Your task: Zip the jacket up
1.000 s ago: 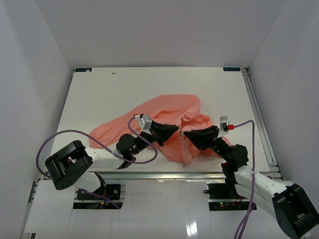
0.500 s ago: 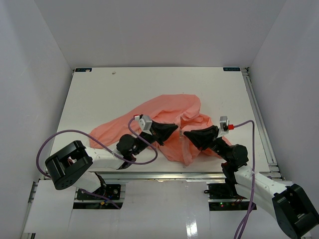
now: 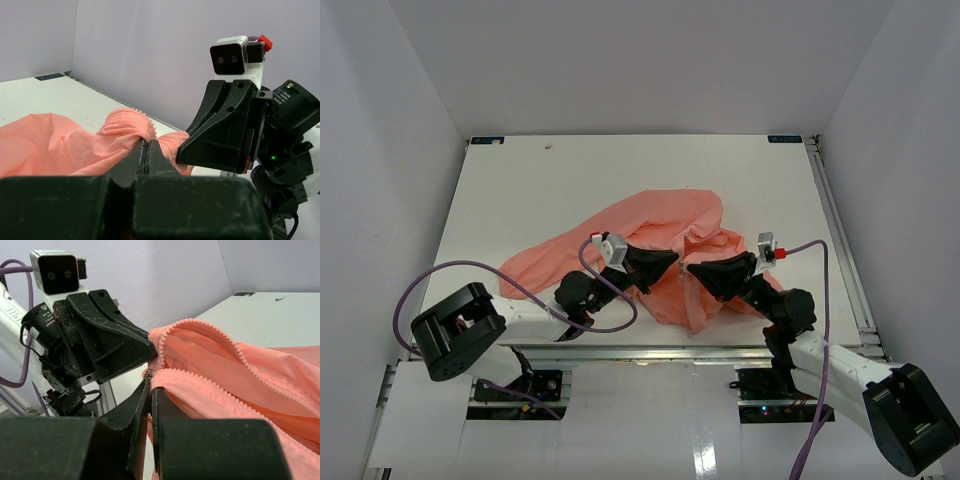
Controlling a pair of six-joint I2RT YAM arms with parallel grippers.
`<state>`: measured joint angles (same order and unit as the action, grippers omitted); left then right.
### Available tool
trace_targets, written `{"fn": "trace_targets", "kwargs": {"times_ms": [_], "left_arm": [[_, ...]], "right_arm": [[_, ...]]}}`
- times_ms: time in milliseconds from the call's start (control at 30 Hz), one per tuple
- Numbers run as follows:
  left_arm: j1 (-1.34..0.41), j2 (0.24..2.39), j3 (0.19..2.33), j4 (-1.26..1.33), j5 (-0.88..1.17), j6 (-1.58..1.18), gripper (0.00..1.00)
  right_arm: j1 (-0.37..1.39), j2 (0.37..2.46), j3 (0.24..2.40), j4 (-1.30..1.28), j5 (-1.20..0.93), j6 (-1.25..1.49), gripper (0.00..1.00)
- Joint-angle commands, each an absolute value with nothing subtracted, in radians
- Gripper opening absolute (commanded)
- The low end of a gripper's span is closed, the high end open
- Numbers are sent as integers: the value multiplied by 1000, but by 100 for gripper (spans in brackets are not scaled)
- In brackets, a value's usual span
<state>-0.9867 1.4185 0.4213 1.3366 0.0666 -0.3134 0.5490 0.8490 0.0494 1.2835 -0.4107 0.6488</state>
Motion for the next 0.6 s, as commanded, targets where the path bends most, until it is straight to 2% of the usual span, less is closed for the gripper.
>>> {"fn": "trace_targets", "kwargs": {"times_ms": [0,567], "left_arm": [[-996,1387,443,1820,68,-295,0],[-1000,1375,445,1820,50,-269,0]], "right_arm": [[556,847,-48,1365,-406,652,8],[559,843,-69,1370,-405,651,8]]}}
